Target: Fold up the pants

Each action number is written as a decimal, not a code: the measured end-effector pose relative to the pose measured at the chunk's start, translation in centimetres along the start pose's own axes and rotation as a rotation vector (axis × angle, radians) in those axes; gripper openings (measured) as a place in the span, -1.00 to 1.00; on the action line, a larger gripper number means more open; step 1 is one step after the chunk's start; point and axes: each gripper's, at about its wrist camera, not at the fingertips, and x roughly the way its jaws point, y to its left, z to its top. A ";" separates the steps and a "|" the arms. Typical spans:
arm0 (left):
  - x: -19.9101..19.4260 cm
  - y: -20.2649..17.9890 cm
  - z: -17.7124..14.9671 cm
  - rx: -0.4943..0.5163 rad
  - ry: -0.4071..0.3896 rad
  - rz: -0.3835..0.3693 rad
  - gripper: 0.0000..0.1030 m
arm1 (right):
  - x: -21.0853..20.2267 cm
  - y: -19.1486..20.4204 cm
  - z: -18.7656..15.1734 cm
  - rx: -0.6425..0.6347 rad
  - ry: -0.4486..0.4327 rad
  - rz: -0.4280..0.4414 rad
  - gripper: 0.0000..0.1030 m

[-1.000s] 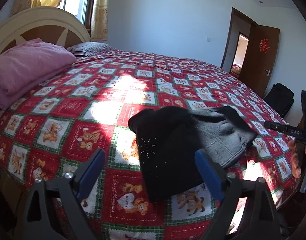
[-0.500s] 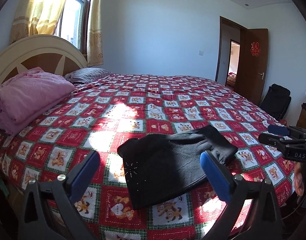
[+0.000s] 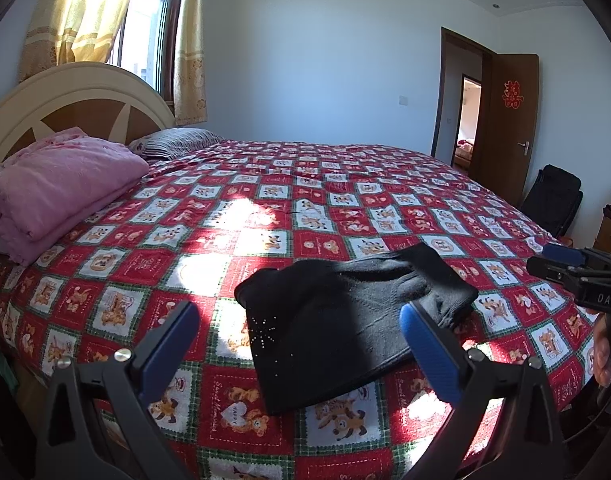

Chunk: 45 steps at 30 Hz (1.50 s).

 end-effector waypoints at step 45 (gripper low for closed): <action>1.0 -0.5 -0.1 0.037 0.039 0.048 1.00 | -0.1 0.4 -0.1 -0.035 -0.013 -0.010 0.39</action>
